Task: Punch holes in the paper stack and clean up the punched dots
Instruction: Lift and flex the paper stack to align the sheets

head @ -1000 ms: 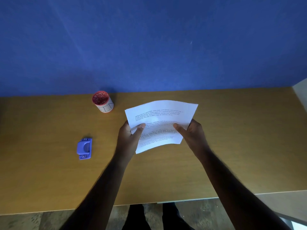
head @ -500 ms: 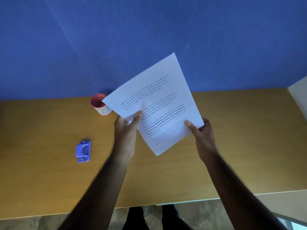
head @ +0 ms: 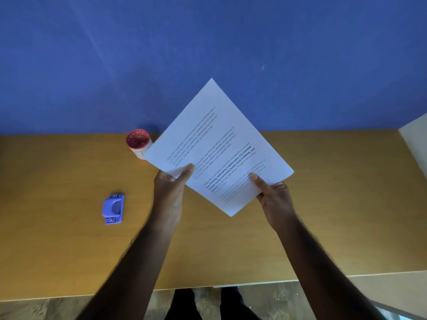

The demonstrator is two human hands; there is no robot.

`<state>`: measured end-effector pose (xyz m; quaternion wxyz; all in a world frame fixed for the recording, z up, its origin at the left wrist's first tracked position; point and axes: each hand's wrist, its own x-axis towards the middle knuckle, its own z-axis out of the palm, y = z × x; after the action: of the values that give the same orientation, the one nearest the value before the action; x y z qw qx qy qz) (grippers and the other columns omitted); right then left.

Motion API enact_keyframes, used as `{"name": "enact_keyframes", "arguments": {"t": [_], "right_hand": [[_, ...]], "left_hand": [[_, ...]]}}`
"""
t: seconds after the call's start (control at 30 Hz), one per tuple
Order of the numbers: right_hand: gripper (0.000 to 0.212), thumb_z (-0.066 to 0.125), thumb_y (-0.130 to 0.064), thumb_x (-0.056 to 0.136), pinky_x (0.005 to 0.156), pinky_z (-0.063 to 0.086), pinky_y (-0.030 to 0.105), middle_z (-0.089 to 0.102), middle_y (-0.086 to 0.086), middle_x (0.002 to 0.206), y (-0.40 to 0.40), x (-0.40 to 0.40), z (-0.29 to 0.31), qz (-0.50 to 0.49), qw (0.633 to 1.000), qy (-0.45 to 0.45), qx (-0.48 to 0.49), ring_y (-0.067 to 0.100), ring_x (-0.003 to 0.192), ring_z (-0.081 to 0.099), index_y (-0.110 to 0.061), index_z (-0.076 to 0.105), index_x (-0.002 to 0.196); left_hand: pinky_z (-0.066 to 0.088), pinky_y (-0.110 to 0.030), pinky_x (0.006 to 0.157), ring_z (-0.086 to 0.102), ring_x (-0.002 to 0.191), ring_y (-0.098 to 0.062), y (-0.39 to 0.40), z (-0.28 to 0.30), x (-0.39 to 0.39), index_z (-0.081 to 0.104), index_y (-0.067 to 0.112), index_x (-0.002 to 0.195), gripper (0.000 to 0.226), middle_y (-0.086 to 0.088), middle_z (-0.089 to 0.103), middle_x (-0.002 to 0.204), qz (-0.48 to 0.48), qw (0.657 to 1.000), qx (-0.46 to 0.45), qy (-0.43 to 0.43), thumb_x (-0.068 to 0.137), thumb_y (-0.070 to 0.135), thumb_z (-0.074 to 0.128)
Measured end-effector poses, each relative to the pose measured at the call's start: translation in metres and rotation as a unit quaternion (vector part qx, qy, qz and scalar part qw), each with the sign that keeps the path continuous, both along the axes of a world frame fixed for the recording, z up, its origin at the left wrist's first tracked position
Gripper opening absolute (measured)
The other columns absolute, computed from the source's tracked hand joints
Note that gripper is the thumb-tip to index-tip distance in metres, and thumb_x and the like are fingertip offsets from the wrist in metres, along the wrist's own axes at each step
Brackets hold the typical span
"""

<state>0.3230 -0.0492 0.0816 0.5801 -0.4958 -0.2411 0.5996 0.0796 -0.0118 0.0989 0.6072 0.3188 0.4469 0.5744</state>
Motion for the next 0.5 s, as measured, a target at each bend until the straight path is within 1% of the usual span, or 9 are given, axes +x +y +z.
{"name": "enact_keyframes", "arguments": {"t": [0.07,0.13,0.17,0.23,0.3,0.37,0.43,0.5], "right_hand": [[0.039,0.069,0.0,0.095,0.103,0.054,0.048,0.069,0.013,0.135,0.001,0.006,0.002,-0.007,0.999,-0.045,0.011,0.032,0.127,0.064,-0.007,0.064,0.134],[0.035,0.073,-0.002,0.092,0.102,0.054,0.051,0.072,0.014,0.129,0.001,0.014,0.004,-0.007,0.995,-0.097,0.013,0.036,0.122,0.067,-0.005,0.069,0.127],[0.033,0.075,-0.004,0.091,0.102,0.055,0.051,0.074,0.014,0.126,0.001,0.018,0.003,-0.005,0.992,-0.125,0.011,0.035,0.119,0.069,-0.004,0.071,0.124],[0.03,0.078,-0.007,0.089,0.099,0.057,0.05,0.076,0.011,0.12,-0.001,0.025,0.003,-0.003,0.985,-0.171,0.002,0.031,0.113,0.072,-0.005,0.073,0.118],[0.026,0.079,-0.007,0.088,0.095,0.058,0.045,0.078,0.008,0.116,-0.002,0.03,0.002,-0.005,0.981,-0.193,-0.004,0.029,0.11,0.074,-0.008,0.075,0.114],[0.023,0.081,-0.007,0.087,0.091,0.06,0.039,0.08,0.004,0.111,-0.003,0.032,0.002,-0.007,0.977,-0.212,-0.009,0.024,0.105,0.076,-0.008,0.077,0.109],[0.02,0.082,-0.007,0.086,0.082,0.06,0.03,0.081,0.001,0.106,-0.004,0.034,0.001,0.001,0.971,-0.237,-0.009,0.017,0.098,0.077,-0.008,0.078,0.105],[0.019,0.082,-0.007,0.085,0.076,0.057,0.023,0.081,-0.002,0.103,-0.003,0.035,0.001,0.011,0.965,-0.26,-0.008,0.012,0.093,0.078,-0.007,0.079,0.104]], "left_hand": [[0.043,-0.051,0.118,0.063,0.135,-0.027,0.001,-0.004,-0.009,0.062,0.014,0.144,0.051,-0.008,0.068,0.143,0.022,1.0,-0.018,0.005,0.096,0.002,0.073],[0.048,-0.05,0.114,0.067,0.129,-0.028,0.001,-0.009,-0.018,0.067,0.013,0.137,0.044,-0.009,0.073,0.135,0.049,0.997,-0.048,0.02,0.094,0.006,0.076],[0.051,-0.048,0.11,0.07,0.124,-0.029,0.001,-0.011,-0.023,0.07,0.013,0.131,0.039,-0.008,0.075,0.129,0.054,0.996,-0.064,0.037,0.093,0.009,0.078],[0.056,-0.041,0.097,0.074,0.116,-0.031,0.001,-0.014,-0.032,0.074,0.015,0.122,0.028,-0.007,0.079,0.118,0.035,0.993,-0.078,0.086,0.094,0.012,0.077],[0.055,-0.035,0.09,0.076,0.105,-0.022,-0.001,-0.017,-0.039,0.075,0.016,0.115,0.019,-0.003,0.081,0.111,0.0,0.987,-0.071,0.143,0.096,0.013,0.075],[0.055,-0.034,0.09,0.077,0.101,-0.014,-0.003,-0.018,-0.044,0.075,0.015,0.113,0.017,0.001,0.082,0.108,-0.046,0.979,-0.069,0.187,0.096,0.013,0.075],[0.056,-0.03,0.087,0.077,0.099,-0.009,-0.005,-0.016,-0.045,0.076,0.018,0.111,0.015,0.007,0.082,0.106,-0.095,0.963,-0.055,0.246,0.096,0.019,0.076],[0.052,-0.026,0.078,0.076,0.094,-0.007,-0.006,-0.015,-0.045,0.078,0.021,0.106,0.012,0.009,0.082,0.103,-0.117,0.951,-0.046,0.282,0.095,0.026,0.078]]}}
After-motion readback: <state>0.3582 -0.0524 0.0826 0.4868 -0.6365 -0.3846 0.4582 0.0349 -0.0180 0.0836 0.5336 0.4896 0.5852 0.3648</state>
